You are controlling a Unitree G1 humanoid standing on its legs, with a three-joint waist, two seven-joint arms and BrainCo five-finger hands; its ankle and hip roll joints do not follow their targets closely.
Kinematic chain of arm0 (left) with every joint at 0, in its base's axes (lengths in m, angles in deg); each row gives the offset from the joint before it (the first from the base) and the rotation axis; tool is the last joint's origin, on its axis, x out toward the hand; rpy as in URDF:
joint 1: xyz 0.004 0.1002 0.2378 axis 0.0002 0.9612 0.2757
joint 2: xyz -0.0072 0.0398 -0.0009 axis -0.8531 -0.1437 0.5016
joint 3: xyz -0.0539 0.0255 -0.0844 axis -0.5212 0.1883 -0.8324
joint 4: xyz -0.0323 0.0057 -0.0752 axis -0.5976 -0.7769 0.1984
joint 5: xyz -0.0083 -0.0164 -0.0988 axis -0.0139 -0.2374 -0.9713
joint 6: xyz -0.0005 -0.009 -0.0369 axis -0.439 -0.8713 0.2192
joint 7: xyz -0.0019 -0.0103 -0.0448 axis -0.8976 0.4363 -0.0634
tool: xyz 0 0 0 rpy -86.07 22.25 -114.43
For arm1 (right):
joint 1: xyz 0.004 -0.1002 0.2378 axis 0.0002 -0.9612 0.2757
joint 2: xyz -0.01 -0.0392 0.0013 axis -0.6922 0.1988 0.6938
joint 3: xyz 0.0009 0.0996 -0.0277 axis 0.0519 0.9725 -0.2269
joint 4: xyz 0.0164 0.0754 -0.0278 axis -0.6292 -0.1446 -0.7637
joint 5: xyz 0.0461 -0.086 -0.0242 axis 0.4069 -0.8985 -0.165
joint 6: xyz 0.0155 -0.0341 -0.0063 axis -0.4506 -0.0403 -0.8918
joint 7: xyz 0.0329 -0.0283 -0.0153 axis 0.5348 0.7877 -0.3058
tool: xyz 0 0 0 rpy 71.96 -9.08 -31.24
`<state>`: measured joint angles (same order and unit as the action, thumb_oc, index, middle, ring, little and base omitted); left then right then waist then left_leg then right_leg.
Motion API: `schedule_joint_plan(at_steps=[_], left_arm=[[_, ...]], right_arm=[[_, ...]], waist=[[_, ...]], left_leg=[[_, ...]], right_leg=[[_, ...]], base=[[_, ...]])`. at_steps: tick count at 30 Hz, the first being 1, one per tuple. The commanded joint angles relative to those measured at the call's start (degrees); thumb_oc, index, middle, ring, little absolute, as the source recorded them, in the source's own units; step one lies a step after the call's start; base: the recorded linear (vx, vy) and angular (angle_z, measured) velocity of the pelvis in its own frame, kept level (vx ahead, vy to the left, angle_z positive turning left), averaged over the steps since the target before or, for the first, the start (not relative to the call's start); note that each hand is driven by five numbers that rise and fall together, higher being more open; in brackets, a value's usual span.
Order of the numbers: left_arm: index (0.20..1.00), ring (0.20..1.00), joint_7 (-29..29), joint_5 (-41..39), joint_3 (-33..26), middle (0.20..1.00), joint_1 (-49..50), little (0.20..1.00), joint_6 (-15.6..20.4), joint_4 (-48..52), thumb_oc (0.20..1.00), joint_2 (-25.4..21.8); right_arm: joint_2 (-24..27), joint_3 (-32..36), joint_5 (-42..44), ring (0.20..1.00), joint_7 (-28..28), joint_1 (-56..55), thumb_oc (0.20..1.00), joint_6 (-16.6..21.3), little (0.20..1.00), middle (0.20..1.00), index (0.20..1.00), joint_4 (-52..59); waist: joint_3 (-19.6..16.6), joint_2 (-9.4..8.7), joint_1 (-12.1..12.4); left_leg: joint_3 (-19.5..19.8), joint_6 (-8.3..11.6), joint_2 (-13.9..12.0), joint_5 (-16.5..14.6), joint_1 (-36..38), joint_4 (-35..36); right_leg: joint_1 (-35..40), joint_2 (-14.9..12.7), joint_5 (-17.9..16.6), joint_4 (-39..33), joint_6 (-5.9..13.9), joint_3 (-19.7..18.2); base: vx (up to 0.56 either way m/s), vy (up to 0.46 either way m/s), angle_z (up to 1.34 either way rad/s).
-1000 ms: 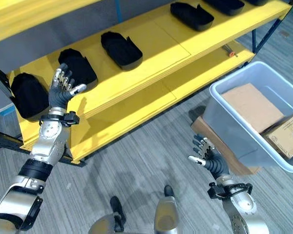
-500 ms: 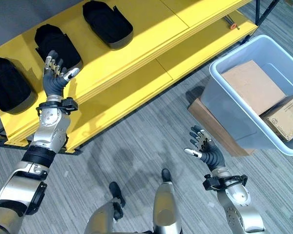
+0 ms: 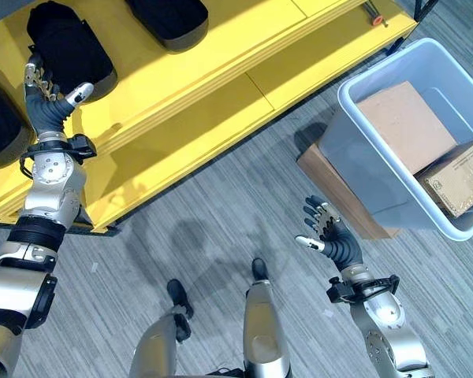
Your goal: Move parts from the plastic box to the shelf.
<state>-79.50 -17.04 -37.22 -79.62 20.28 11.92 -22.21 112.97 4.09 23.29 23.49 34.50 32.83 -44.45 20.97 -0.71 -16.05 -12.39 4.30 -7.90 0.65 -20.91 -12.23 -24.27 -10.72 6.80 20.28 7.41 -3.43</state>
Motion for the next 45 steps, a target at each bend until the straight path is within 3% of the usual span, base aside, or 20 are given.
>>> schedule_joint_plan(at_steps=[1, 18, 40, 41, 42, 45], left_arm=[[1.0, 1.0, -1.85, 1.9, -2.28, 1.0, -3.78, 1.0, 4.59, -2.16, 1.0, -4.14], [1.0, 1.0, -2.44, -1.23, -1.88, 1.0, -9.0, 1.0, 4.42, -8.28, 1.0, -8.62], [1.0, 1.0, -2.32, -4.5, -4.21, 1.0, -8.52, 1.0, 4.16, -11.49, 1.0, -9.24], [1.0, 1.0, -2.32, -4.32, -4.26, 1.0, -8.31, 1.0, 3.82, -12.01, 1.0, -9.32], [1.0, 1.0, -2.32, -4.32, -4.31, 1.0, -8.35, 1.0, 3.84, -11.99, 1.0, -9.35], [1.0, 1.0, -2.08, -4.76, -4.4, 1.0, -8.52, 1.0, 3.5, -12.77, 1.0, -9.31]], right_arm=[[2.31, 1.62, 2.07, 1.0, -0.45, -1.21, 1.0, 4.32, 1.0, 1.0, 1.0, 3.02], [4.45, 3.11, 2.62, 1.0, -0.05, -1.53, 1.0, 4.86, 1.0, 1.0, 1.0, 3.41], [6.03, 3.68, 2.61, 1.0, -0.13, -1.76, 1.0, 4.84, 1.0, 1.0, 1.0, 4.21], [6.23, 3.81, 2.68, 1.0, -0.15, -1.82, 1.0, 4.81, 1.0, 1.0, 1.0, 4.17], [6.24, 3.84, 2.68, 1.0, -0.15, -1.78, 1.0, 4.83, 1.0, 1.0, 1.0, 4.23], [6.58, 4.03, 2.72, 1.0, -0.24, -1.74, 1.0, 4.76, 1.0, 1.0, 1.0, 4.35]], waist=[[-3.19, -1.2, 0.21], [-1.41, -2.29, -0.57], [-1.36, -2.67, 0.11], [-1.46, -2.62, 0.14], [-1.27, -2.77, 0.09], [-1.33, -2.79, 0.08]], left_leg=[[5.55, 1.77, -2.5, -3.57, -1.89, -7.96], [5.31, 1.63, -3.05, -4.54, -6.68, -11.47], [5.9, 1.52, -3.13, -5.12, -9.99, -13.61], [6.13, 1.84, -3.17, -6.83, -9.67, -14.22], [5.89, 1.48, -3.12, -5.31, -10.36, -14.06], [5.87, 1.46, -3.11, -5.27, -10.67, -14.12]], right_leg=[[0.14, -1.2, -3.41, -1.09, 1.38, -0.83], [-5.17, -0.67, -3.69, 1.23, 1.21, -2.25], [-8.02, -0.37, -3.62, 2.94, 1.06, -2.32], [-7.64, -0.36, -2.2, 3.42, 1.26, -2.33], [-8.25, -0.38, -3.62, 3.08, 1.08, -2.39], [-8.6, -0.43, -3.69, 3.15, 1.07, -2.54]], base=[[0.0, 0.0, 0.0], [-0.01, 0.005, -0.05], [0.0, 0.002, 0.0], [0.0, 0.0, 0.0], [0.0, 0.0, 0.0], [-0.03, 0.004, 0.0]])
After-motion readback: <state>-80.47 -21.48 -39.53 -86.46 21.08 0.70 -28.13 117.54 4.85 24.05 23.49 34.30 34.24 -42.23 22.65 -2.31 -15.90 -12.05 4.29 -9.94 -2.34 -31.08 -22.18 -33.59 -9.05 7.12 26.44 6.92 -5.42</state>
